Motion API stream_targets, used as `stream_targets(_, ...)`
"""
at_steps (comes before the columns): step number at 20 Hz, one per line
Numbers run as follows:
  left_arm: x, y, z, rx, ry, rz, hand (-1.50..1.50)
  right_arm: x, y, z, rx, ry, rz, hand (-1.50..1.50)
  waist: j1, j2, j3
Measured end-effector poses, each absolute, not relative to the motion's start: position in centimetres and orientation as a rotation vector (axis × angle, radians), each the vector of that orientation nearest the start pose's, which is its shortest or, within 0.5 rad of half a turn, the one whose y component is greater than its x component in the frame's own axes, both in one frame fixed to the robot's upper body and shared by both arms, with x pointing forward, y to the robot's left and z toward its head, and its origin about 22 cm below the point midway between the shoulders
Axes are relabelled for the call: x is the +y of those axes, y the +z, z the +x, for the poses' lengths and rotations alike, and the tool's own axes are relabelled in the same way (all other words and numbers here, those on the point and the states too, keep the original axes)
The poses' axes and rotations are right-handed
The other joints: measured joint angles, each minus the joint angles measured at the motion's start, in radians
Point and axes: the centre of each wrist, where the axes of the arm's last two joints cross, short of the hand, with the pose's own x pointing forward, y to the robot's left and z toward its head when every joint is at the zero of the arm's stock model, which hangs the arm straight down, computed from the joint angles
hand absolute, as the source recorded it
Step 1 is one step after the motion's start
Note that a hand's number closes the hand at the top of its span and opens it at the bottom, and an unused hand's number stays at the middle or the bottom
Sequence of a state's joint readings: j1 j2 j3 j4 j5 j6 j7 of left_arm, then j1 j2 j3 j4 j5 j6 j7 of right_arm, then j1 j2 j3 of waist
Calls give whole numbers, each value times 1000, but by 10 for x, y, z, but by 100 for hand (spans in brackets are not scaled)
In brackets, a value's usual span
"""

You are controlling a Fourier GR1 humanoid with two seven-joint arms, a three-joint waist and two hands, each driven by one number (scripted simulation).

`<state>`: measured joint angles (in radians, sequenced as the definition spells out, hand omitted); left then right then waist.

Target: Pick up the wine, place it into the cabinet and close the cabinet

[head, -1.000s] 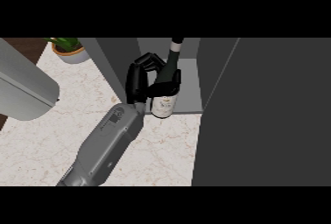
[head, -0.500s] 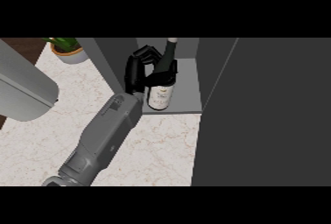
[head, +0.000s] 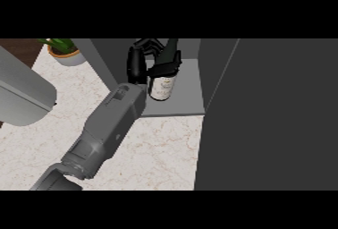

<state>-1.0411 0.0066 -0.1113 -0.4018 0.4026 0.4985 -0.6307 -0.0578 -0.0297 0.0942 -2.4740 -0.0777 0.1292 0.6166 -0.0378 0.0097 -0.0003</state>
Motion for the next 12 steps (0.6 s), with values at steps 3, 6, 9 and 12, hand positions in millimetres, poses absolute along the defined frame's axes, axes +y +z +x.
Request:
stream_targets(3, 97, 46, 429, -1924, 70, 158, 150, -209, 199, 152, -1902, 268, 190, -150, -2, 1, 0)
stream_targets(6, 94, 48, 431, -1909, 90, 151, 150, -209, 200, 154, -1904, 269, 190, -150, -6, 3, 0)
stream_targets(9, 97, 45, 432, -1886, 141, 134, 150, -210, 197, 154, -1907, 268, 193, -150, -13, 6, 0)
stream_targets(12, 97, 44, 432, -1864, 187, 94, 150, -211, 196, 153, -1905, 269, 192, -150, -13, 4, 1)
